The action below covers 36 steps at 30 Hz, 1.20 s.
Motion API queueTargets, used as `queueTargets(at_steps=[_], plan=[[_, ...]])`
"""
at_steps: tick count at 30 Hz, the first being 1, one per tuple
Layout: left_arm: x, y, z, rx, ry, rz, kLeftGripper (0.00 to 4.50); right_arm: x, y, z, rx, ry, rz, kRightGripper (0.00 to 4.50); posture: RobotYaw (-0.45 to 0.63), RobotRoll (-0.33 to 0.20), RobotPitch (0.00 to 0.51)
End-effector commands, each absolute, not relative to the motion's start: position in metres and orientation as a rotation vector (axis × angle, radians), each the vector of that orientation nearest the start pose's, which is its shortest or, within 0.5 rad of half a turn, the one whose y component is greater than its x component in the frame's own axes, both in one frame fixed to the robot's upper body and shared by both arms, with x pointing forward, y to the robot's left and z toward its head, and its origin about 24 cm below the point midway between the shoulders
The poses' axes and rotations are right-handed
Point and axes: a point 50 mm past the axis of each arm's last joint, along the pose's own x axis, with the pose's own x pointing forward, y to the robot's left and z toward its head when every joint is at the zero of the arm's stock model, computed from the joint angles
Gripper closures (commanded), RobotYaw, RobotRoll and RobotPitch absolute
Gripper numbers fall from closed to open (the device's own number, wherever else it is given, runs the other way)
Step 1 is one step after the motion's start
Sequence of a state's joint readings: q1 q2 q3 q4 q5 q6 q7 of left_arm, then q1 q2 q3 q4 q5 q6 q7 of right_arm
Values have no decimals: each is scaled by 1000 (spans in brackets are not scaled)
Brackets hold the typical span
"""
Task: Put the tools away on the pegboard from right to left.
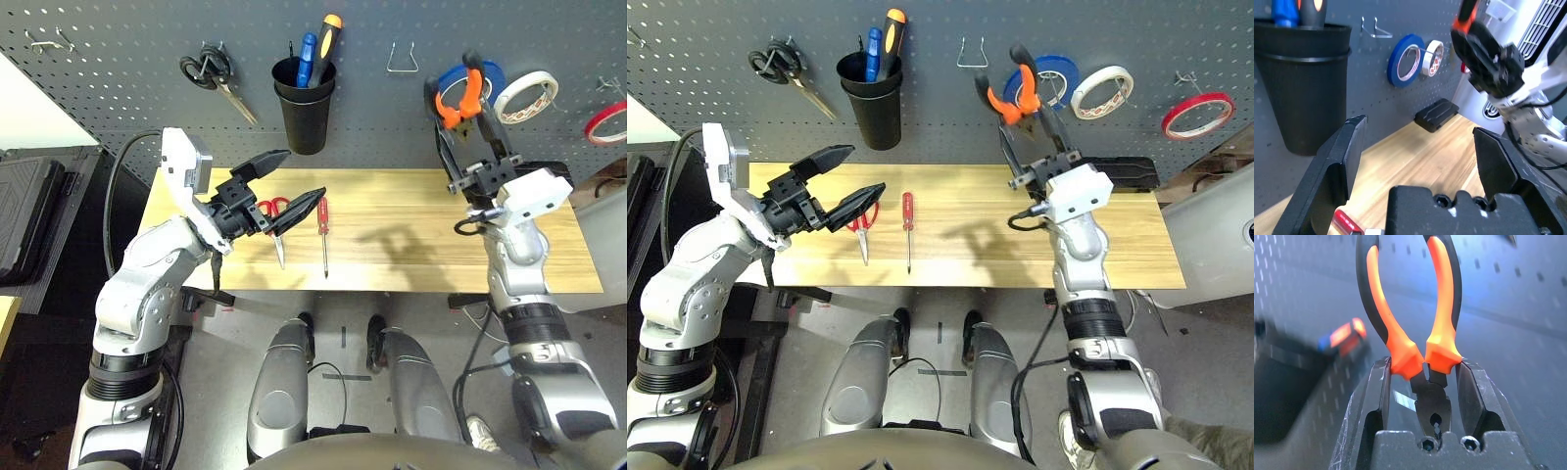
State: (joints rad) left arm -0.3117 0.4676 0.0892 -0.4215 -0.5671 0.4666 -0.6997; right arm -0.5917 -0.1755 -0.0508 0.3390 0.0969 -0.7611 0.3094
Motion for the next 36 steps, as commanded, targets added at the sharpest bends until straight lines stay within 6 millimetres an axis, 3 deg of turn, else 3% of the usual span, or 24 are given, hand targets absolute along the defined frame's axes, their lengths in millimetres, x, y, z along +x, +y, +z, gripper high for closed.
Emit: queueTargets(at_steps=[1,8,16,36], plan=[[259,154,194,54,-255,-938,0,319,-132,212,-165,-1014,341,2433,230,0,237],[261,153,196,59,-262,-925,0,344,-112,238,-96,-1031,322,2433,239,0,238],[263,151,197,61,-270,-908,0,364,-100,249,-34,-1011,287,2433,254,0,241],[271,153,195,93,-261,-861,0,386,-92,239,29,-856,201,2433,280,0,260]])
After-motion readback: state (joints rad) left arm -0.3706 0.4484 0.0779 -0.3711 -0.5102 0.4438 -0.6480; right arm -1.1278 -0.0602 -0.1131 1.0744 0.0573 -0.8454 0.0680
